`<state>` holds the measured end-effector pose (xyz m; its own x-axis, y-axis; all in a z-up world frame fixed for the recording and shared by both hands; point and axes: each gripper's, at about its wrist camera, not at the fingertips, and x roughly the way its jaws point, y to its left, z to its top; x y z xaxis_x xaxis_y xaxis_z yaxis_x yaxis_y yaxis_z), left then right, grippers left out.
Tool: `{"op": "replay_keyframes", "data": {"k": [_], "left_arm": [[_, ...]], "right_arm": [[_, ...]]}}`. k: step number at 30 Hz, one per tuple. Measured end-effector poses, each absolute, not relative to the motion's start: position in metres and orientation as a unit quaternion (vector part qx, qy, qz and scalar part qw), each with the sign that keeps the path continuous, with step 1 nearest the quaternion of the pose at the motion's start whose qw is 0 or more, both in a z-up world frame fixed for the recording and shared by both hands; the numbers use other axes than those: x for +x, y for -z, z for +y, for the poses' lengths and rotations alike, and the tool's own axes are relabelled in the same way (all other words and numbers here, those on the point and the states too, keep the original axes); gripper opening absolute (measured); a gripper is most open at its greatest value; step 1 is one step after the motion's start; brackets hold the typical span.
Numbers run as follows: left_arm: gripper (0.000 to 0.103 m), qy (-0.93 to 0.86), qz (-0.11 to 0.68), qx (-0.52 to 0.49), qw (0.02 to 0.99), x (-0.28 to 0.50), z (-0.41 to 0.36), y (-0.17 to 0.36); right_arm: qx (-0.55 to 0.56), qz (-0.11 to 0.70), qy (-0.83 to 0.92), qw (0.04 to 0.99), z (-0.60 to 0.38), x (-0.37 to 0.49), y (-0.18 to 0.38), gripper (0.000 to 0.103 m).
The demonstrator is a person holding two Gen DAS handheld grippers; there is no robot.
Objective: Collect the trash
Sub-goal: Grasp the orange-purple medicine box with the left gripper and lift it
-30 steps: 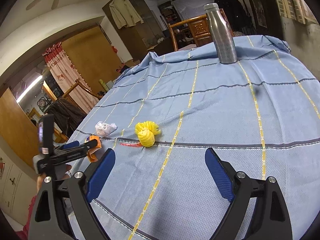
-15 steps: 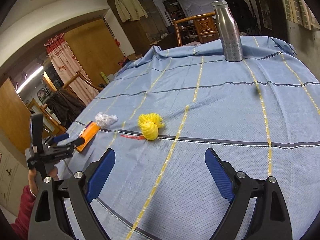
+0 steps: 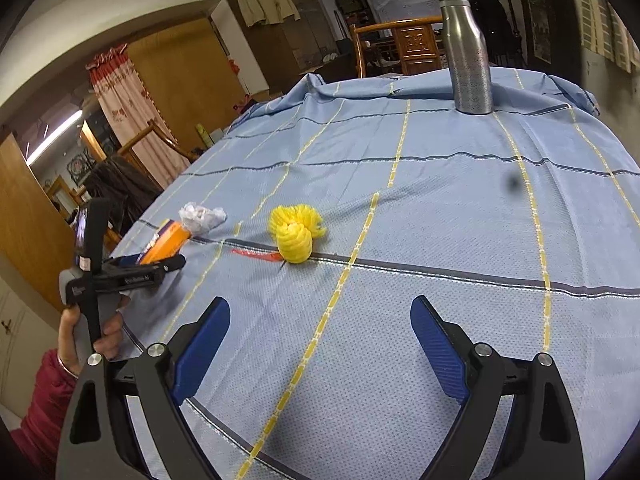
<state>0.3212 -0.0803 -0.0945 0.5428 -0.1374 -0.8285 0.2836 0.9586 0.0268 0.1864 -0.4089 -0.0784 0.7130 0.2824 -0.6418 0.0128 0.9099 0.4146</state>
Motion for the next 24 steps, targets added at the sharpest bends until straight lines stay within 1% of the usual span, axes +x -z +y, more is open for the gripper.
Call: {"op": "replay_keyframes", "data": {"k": [6, 10, 14, 16, 17, 18, 24], "left_arm": [[0.096, 0.120, 0.461, 0.068, 0.876, 0.320, -0.076, 0.092], [0.096, 0.122, 0.450, 0.042, 0.884, 0.320, -0.068, 0.085], [0.096, 0.125, 0.457, 0.029, 0.880, 0.324, -0.065, 0.086], [0.083, 0.132, 0.454, 0.029, 0.881, 0.323, -0.066, 0.085], [0.068, 0.138, 0.452, 0.029, 0.881, 0.322, -0.066, 0.084], [0.059, 0.144, 0.450, 0.025, 0.881, 0.321, -0.066, 0.082], [0.059, 0.166, 0.400, -0.012, 0.901, 0.309, -0.056, 0.060]], "right_arm": [[0.184, 0.380, -0.070, 0.904, -0.405, 0.189, 0.081, 0.092], [0.178, 0.381, -0.070, 0.905, -0.404, 0.190, 0.082, 0.093], [0.175, 0.381, -0.070, 0.905, -0.403, 0.190, 0.082, 0.094], [0.174, 0.381, -0.069, 0.905, -0.404, 0.190, 0.082, 0.094], [0.174, 0.381, -0.069, 0.906, -0.404, 0.190, 0.082, 0.094], [0.174, 0.380, -0.068, 0.906, -0.404, 0.190, 0.082, 0.094], [0.174, 0.377, -0.062, 0.908, -0.404, 0.190, 0.083, 0.094]]}}
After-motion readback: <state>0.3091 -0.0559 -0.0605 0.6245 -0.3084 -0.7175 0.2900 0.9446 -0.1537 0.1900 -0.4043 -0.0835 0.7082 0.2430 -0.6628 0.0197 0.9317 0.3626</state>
